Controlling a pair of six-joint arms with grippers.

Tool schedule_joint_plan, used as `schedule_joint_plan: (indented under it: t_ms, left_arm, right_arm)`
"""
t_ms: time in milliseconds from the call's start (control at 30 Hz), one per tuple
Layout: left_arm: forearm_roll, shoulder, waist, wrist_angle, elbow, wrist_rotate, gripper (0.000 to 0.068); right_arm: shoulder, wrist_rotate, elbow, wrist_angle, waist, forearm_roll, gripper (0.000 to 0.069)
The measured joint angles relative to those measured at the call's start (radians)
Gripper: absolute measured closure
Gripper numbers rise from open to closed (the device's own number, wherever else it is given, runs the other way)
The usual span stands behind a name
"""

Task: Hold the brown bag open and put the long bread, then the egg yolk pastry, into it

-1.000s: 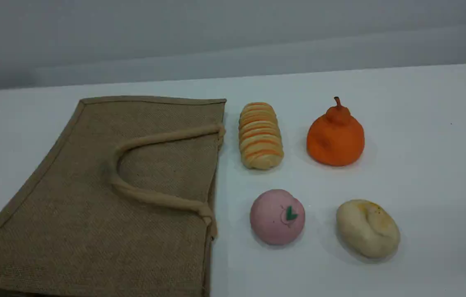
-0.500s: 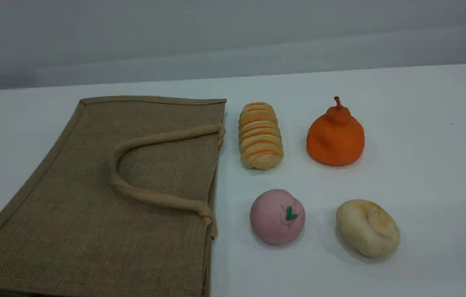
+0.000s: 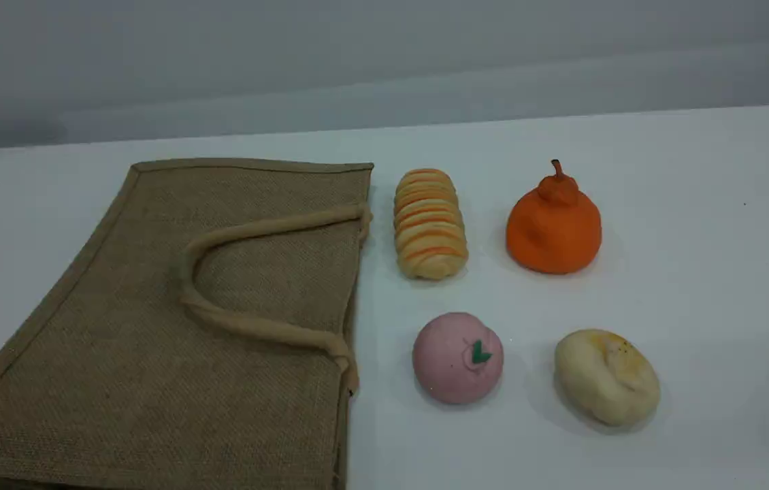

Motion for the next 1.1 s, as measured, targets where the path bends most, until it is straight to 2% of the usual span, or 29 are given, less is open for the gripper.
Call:
schedule_joint_plan:
  t_ms: [400,500,633,767,833,967,1100]
  left_arm:
    - [0.006,0.0,0.0,-0.003,-0.002,0.0,0.0288]
    - [0.037,0.012,0.0,-0.049,-0.03,0.026,0.0288]
    - [0.056,0.097,0.0,-0.142,-0.098,0.028,0.0288]
    - [0.047,0.255,-0.001,-0.204,-0.184,0.027,0.0288]
    - [0.01,0.344,-0.001,-0.233,-0.226,0.027,0.0288]
    - [-0.06,0.544,-0.001,-0.275,-0.294,0.027,0.0288]
    - [-0.089,0.745,-0.001,-0.352,-0.309,0.027,0.0288]
  right_arm:
    - [0.0,0.0,0.0,-0.001,0.0,0.013,0.0212]
    - [0.0,-0.009,-0.01,-0.009,0.0,0.024,0.0212]
    - [0.015,-0.024,-0.064,-0.106,0.0,0.043,0.0212]
    - [0.14,-0.085,-0.115,-0.202,0.0,0.093,0.0212]
    - [0.226,-0.124,-0.132,-0.257,0.0,0.137,0.0212]
    - [0.405,-0.214,-0.151,-0.37,0.0,0.285,0.0212]
    - [0.602,-0.335,-0.152,-0.475,0.0,0.46,0.0212]
